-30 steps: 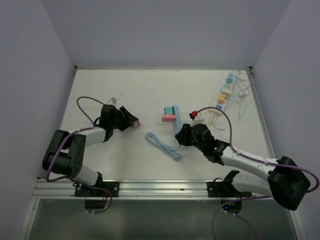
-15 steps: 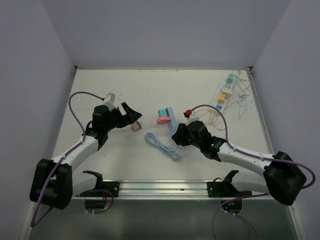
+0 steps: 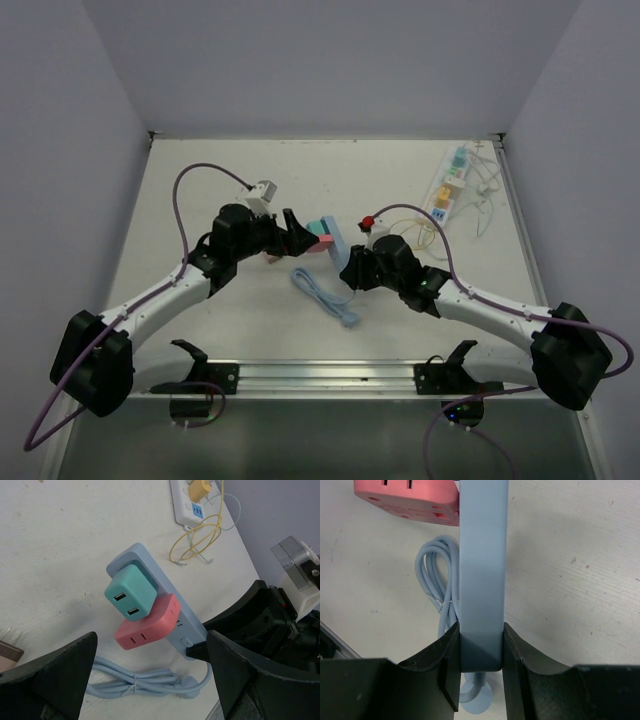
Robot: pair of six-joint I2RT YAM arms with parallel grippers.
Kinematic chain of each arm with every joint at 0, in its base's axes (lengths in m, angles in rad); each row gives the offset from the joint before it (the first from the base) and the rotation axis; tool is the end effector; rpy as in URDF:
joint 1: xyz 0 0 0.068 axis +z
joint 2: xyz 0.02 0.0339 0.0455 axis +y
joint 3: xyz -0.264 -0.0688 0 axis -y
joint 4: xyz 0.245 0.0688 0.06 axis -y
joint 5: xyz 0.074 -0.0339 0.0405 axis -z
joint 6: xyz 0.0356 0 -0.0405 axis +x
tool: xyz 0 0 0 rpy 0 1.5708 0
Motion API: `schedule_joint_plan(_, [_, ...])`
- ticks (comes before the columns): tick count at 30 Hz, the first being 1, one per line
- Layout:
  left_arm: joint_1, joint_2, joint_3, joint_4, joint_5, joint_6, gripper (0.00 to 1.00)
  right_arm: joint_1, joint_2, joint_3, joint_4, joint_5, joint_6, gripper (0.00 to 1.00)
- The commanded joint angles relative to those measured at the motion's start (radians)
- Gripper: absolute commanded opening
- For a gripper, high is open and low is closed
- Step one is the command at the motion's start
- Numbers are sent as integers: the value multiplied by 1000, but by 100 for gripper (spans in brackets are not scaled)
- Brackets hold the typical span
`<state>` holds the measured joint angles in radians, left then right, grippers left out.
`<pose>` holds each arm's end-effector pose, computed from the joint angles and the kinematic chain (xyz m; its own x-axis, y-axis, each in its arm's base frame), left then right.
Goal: Pull the plug off the socket
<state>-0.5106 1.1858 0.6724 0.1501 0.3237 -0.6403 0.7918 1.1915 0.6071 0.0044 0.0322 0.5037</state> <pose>0.2252 -0.1391 0.2518 -0.6804 -0.2681 -0.6820 0.3943 0.6505 -0.6491 0.1774 0.1781 0.2136 -0.6714 0.0066 -0.7411 -0.4205 0.8200 0.3883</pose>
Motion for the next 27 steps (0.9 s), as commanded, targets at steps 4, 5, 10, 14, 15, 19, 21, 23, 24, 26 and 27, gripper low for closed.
schedule_joint_plan(4, [-34, 38, 65, -53, -29, 145, 93, 4, -40, 77, -1, -29, -41, 0])
schedule_joint_plan(5, [-34, 43, 64, -50, -26, 105, 93, 6, -38, 80, -1, -28, -39, 0])
schedule_joint_plan(10, [-34, 74, 21, 11, -32, -83, 100, 4, -32, 79, 6, -29, -15, 0])
schedule_joint_plan(14, [-34, 81, -11, 106, -38, -255, 100, 6, -24, 54, 49, -28, 10, 0])
schedule_joint_plan(15, [-34, 87, -13, 109, -54, -275, 100, 6, -23, 51, 63, -29, 21, 0])
schedule_joint_plan(19, [-34, 120, -16, 127, -60, -355, 100, 6, -21, 33, 100, -28, 42, 0])
schedule_joint_plan(21, [-35, 136, -14, 135, -66, -381, 100, 6, -24, 23, 120, -29, 47, 0])
schedule_joint_plan(23, [-37, 146, -20, 163, -68, -403, 100, 7, -23, 19, 128, -28, 55, 0])
schedule_joint_plan(24, [-37, 153, -19, 167, -77, -409, 100, 6, -18, 17, 134, -29, 53, 0])
schedule_joint_plan(26, [-42, 163, -17, 181, -87, -420, 98, 11, -15, 14, 140, -29, 58, 0])
schedule_joint_plan(27, [-43, 173, -17, 187, -98, -424, 97, 14, -12, 13, 147, -29, 62, 0])
